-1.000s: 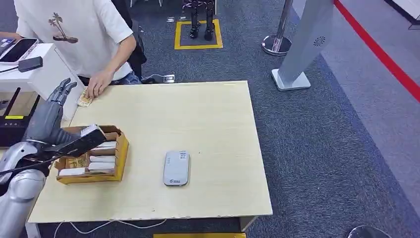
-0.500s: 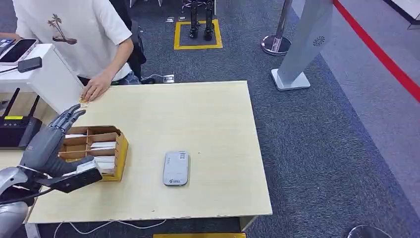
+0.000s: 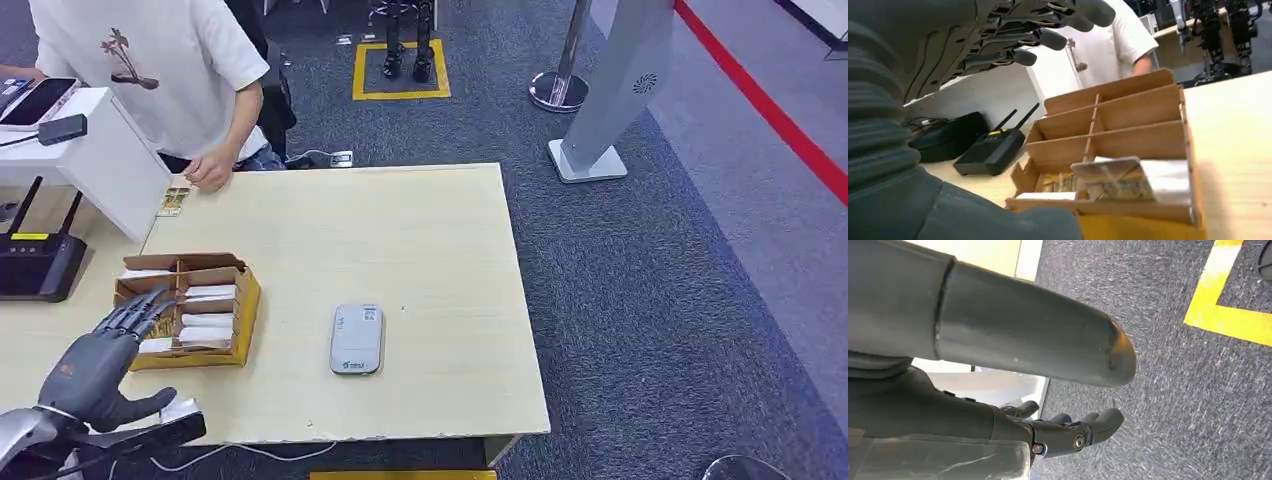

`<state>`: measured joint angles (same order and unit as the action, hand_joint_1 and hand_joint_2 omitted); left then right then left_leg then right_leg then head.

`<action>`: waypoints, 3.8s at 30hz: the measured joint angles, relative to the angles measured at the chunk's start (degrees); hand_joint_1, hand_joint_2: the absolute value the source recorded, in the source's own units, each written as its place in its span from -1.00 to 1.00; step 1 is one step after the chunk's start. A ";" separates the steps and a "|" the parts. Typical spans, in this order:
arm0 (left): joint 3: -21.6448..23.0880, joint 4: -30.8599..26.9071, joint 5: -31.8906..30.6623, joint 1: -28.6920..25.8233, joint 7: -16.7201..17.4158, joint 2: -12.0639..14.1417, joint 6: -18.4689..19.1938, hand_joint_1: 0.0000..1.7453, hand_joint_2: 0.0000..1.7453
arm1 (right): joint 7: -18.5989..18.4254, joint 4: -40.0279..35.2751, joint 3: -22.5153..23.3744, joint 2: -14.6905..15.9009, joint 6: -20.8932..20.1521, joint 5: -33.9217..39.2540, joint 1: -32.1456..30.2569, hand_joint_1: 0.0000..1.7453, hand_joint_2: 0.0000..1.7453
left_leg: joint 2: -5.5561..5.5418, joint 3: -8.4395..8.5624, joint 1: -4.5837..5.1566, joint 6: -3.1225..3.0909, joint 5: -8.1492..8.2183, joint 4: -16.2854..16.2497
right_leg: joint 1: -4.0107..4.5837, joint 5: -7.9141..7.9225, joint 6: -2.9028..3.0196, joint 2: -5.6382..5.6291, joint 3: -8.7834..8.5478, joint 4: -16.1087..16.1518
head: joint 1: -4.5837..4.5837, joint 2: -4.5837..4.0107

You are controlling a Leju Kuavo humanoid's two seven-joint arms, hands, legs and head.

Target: Pass the card to the sensor for recognition and then transmit it.

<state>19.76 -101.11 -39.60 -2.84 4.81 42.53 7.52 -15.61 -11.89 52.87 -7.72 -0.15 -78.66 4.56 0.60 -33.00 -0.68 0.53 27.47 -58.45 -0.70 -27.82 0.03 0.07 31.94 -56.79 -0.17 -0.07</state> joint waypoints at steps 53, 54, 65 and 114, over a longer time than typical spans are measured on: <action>5.01 15.43 -0.66 12.26 1.62 -5.55 4.59 -1.00 1.00 | -0.11 0.00 -0.17 0.00 -0.24 -2.10 0.29 -1.00 -1.00 | -0.05 0.00 0.00 -0.01 -0.01 0.00 | 0.00 0.02 -0.01 0.03 0.01 0.01 | 0.00 -0.02; 5.09 15.43 -0.66 12.27 1.62 -5.44 4.70 -1.00 1.00 | -0.11 0.00 -0.17 0.00 -0.24 -2.10 0.29 -1.00 -1.00 | -0.05 0.00 0.01 -0.01 -0.01 0.00 | 0.00 0.01 -0.01 0.03 0.01 0.01 | 0.00 -0.02; 5.86 15.43 -0.51 12.26 1.64 -5.16 4.90 -1.00 1.00 | -0.09 0.00 -0.20 0.00 -0.28 -2.16 0.30 -1.00 -1.00 | -0.05 0.00 0.01 -0.01 -0.01 0.00 | 0.00 0.02 -0.01 0.03 0.01 0.01 | 0.00 0.00; 8.63 15.96 -0.20 12.43 2.84 -5.99 4.39 1.00 1.00 | -0.26 0.00 -0.59 0.00 -0.28 -2.29 0.29 -1.00 -1.00 | -0.06 0.00 0.00 -0.01 -0.01 0.00 | 0.00 0.02 -0.01 0.03 0.01 0.01 | 0.00 0.00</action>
<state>28.39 -85.15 -39.80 9.59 7.65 36.54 11.91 -15.87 -11.89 52.28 -7.72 -0.44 -80.96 4.86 0.55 -33.00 -0.68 0.52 27.45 -58.46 -0.71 -27.80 0.02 0.10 31.95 -56.78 -0.17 -0.07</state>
